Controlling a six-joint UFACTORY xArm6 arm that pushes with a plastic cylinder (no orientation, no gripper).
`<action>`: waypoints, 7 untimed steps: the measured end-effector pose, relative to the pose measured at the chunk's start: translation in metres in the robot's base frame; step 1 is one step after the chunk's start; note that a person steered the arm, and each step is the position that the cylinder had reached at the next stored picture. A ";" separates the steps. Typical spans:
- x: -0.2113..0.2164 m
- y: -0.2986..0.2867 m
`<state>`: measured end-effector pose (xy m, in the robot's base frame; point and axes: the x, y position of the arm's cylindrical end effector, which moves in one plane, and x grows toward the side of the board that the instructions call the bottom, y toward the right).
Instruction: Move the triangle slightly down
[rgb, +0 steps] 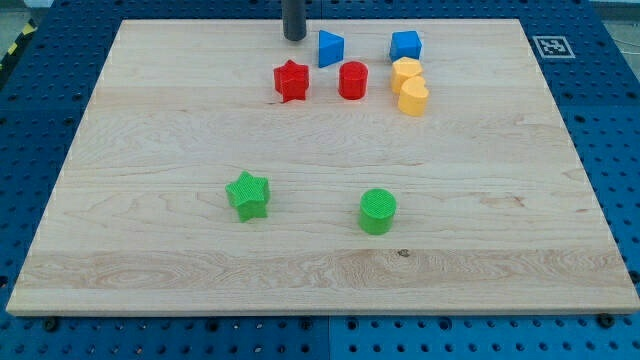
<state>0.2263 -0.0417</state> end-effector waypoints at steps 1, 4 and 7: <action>0.002 0.001; 0.002 0.033; 0.010 0.029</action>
<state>0.2366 -0.0123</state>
